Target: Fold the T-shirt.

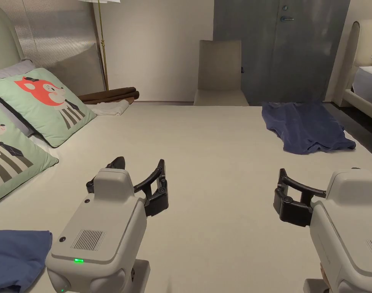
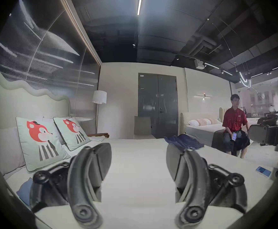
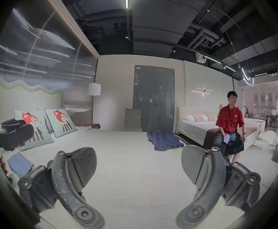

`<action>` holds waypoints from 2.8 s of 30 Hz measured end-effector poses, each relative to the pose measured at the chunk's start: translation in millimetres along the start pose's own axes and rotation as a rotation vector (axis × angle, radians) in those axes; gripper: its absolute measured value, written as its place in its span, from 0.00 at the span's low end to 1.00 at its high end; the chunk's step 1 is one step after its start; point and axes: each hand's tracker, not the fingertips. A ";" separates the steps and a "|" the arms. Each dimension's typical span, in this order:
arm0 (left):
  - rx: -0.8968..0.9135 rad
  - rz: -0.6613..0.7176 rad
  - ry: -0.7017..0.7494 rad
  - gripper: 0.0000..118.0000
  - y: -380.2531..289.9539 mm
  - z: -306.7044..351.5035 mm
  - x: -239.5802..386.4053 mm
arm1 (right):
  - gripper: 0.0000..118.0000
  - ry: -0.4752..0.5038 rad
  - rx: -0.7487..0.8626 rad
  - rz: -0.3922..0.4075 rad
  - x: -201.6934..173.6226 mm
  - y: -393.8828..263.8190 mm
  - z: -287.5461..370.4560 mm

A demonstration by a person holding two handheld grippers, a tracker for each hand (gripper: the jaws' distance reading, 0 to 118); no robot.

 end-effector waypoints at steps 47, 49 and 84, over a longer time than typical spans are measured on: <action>0.015 0.000 0.033 0.99 6.5 3.4 -10.7 | 0.95 -0.006 0.016 0.002 -6.6 6.0 2.3; 0.014 0.000 0.034 0.99 6.2 3.3 -10.3 | 0.95 -0.005 0.015 0.004 -6.8 5.9 2.2; 0.018 -0.011 0.038 0.99 8.5 1.9 -10.7 | 0.95 0.000 0.020 0.008 -6.6 7.7 0.9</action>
